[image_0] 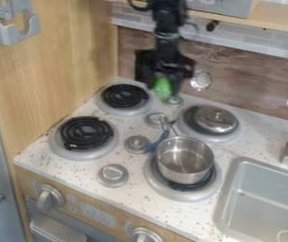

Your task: Move the corn of the cob and put it in the silver pan

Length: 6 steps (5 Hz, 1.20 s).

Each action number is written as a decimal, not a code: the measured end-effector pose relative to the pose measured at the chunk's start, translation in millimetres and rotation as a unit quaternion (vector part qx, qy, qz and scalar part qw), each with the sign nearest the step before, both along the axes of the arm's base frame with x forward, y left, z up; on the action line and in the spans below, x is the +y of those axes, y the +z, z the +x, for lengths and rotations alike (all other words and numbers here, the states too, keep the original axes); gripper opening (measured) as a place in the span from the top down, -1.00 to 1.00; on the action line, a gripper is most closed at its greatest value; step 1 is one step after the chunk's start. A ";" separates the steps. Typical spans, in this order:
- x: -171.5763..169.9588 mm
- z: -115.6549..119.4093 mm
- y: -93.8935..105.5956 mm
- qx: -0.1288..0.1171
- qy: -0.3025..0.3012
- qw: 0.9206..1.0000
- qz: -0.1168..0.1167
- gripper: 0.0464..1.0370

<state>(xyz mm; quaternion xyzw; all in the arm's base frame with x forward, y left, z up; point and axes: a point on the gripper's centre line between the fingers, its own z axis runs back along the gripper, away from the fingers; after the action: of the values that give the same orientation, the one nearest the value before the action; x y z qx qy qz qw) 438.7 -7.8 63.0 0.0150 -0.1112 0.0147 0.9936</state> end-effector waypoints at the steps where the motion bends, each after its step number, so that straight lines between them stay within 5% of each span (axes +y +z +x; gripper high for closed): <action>1: -34.1 -22.0 -17.6 0.043 -0.051 0.998 0.003 -0.22; 4: -42.2 -55.3 -43.7 0.107 -0.033 0.994 -0.018 -0.22; 6: -47.1 -62.4 -78.8 0.155 -0.046 0.986 -0.031 -0.22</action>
<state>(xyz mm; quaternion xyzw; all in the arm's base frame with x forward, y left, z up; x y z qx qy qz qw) 376.3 -54.8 -15.7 -0.0186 0.0438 -0.0298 0.9984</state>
